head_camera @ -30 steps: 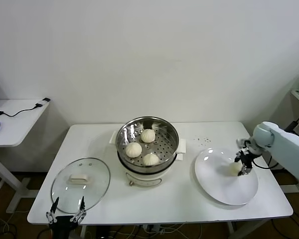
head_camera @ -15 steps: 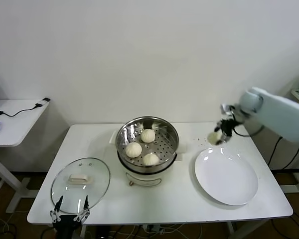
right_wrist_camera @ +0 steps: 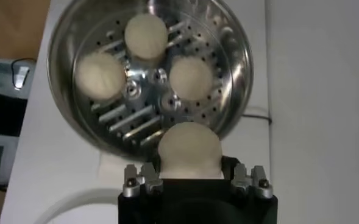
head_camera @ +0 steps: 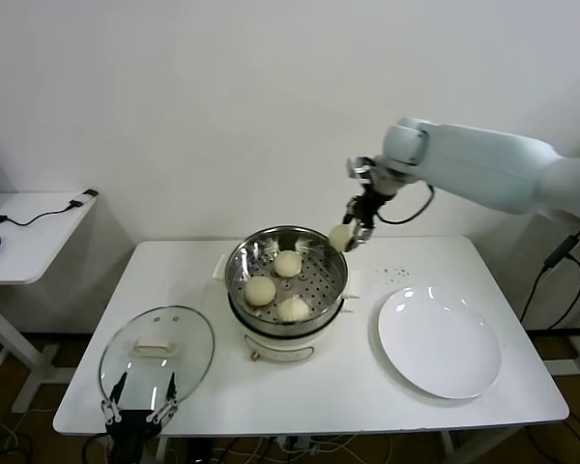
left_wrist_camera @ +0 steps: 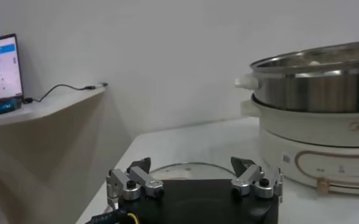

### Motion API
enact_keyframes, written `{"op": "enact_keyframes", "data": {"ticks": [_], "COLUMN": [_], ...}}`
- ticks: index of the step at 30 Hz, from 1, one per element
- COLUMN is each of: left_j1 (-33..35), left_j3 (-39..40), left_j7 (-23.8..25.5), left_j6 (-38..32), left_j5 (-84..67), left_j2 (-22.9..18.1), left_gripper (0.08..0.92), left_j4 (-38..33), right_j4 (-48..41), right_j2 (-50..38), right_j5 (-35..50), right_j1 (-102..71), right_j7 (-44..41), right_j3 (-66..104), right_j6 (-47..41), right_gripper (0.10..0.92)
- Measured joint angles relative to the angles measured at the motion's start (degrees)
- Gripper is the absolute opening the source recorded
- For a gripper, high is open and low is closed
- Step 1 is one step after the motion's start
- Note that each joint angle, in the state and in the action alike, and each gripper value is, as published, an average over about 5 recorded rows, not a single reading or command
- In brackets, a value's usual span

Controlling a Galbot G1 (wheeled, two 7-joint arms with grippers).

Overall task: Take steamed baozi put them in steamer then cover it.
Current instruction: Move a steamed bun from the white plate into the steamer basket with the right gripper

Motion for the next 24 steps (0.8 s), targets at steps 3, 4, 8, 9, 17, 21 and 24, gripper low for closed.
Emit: {"op": "enact_keyframes", "data": {"ticks": [3,4,8,9,17,21,24], "left_j1": [-0.3,-0.4,-0.9,-1.0,-2.1,-2.5,-2.9], "left_j3": [-0.3,-0.4,-0.5,-0.5,-0.5,-0.5,-0.4], "left_j7": [0.1,0.1,0.2,0.2,0.2,0.2,0.3], "left_j6": [0.0,0.1,0.2,0.2,0.2,0.3,0.3], "left_j5": [-0.2,-0.3,-0.5,-0.5,-0.7,-0.8,-0.9], "left_j2": [0.4,0.5,0.6,0.6,0.8,1.0,1.0], "left_gripper": [0.823,0.823,0.823,0.823,0.823,0.823,0.823], "left_j4": [0.0,0.0,0.1,0.2,1.3,1.9,2.3], "right_j4": [0.1,0.2,0.3,0.2,-0.6,-1.0,-1.1], "right_j2": [2.6,3.2,5.4,5.9,8.1,8.4,8.6], "right_j5": [1.9,2.3,3.2,3.3,3.0,2.6,2.5], "right_j1": [0.5,0.5,0.1,-0.2,-3.1,-4.5,-5.3], "right_j7": [0.5,0.7,1.4,1.5,2.1,2.4,2.6], "right_j3": [-1.7,-2.2,-3.5,-3.8,-5.8,-6.4,-6.6], "right_j6": [-0.4,-0.5,-1.1,-1.2,-1.5,-1.6,-1.6], "right_gripper": [0.645,0.645,0.645,0.645,0.645,0.645,0.645]}}
